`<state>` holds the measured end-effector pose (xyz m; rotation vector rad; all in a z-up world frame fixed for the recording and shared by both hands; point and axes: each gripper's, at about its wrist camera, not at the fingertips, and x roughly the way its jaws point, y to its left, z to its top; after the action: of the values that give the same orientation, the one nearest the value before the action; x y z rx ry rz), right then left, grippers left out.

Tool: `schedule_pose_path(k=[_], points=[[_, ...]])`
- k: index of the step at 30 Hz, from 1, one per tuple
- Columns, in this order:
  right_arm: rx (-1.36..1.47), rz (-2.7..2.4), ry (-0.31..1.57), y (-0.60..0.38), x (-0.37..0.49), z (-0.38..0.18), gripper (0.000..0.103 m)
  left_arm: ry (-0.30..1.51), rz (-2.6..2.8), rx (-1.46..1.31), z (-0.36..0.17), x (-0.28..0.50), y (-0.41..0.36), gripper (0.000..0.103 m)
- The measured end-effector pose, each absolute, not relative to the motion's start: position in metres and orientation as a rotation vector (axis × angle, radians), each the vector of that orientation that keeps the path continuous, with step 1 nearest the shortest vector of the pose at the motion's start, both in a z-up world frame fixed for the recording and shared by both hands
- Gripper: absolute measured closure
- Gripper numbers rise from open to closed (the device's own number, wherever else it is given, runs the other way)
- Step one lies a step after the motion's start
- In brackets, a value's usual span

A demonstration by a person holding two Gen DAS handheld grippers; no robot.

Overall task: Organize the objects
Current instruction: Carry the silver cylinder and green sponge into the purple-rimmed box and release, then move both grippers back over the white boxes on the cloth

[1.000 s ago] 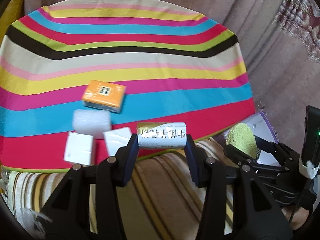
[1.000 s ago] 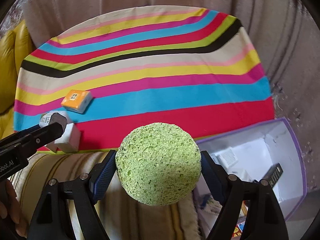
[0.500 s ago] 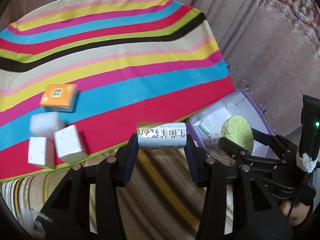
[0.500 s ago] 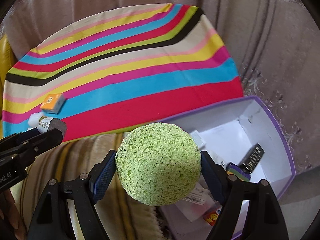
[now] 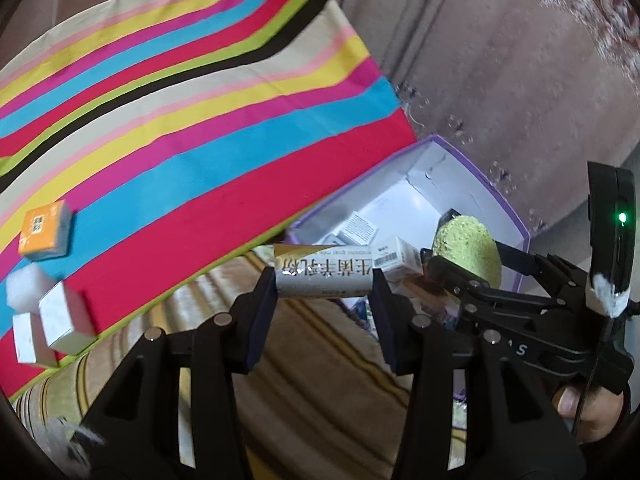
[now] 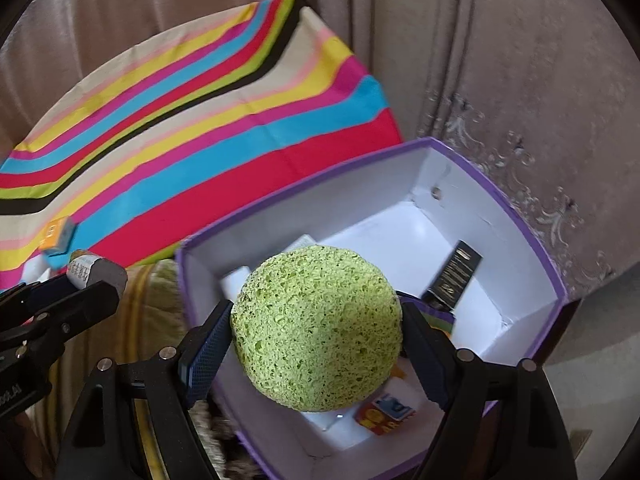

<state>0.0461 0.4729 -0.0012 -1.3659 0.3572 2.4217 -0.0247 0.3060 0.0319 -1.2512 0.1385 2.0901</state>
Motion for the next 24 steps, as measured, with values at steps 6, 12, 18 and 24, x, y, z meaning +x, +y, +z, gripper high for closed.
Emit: schedule_pose_path(k=[6, 12, 18, 24], points=[[-1.347, 2.375, 0.394, 0.489, 0.054, -0.005, 0.02, 0.168, 2.046, -1.229, 0.032, -0.02, 0.326, 0.053], [-1.323, 2.358, 0.469, 0.502, 0.059, -0.008, 0.019, 0.183, 2.028, -1.189, 0.035, -0.015, 0.338, 0.022], [-1.323, 2.364, 0.471, 0.5, 0.059, -0.009, 0.017, 0.146, 2.033, -1.213, 0.032, -0.019, 0.336, 0.021], [-1.321, 2.381, 0.484, 0.496, 0.059, -0.008, 0.015, 0.118, 2.049, -1.23, 0.031, -0.021, 0.33, 0.021]])
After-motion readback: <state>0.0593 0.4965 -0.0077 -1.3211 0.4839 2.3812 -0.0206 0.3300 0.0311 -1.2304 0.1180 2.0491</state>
